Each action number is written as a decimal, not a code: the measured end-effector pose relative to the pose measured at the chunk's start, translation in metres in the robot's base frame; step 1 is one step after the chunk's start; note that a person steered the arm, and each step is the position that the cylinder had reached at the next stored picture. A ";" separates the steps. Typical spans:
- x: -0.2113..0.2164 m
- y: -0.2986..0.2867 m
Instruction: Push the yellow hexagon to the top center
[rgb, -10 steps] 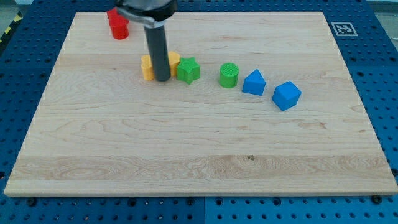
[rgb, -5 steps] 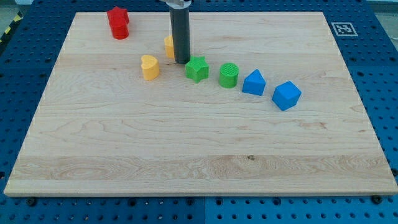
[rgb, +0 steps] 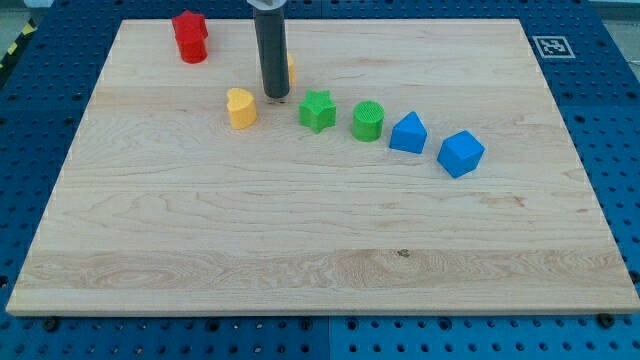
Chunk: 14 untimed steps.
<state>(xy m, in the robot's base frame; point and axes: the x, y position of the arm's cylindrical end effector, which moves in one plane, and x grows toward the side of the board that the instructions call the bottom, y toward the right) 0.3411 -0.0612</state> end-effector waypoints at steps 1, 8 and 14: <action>-0.001 0.000; -0.050 -0.010; -0.041 0.076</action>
<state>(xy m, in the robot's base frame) 0.2998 0.0147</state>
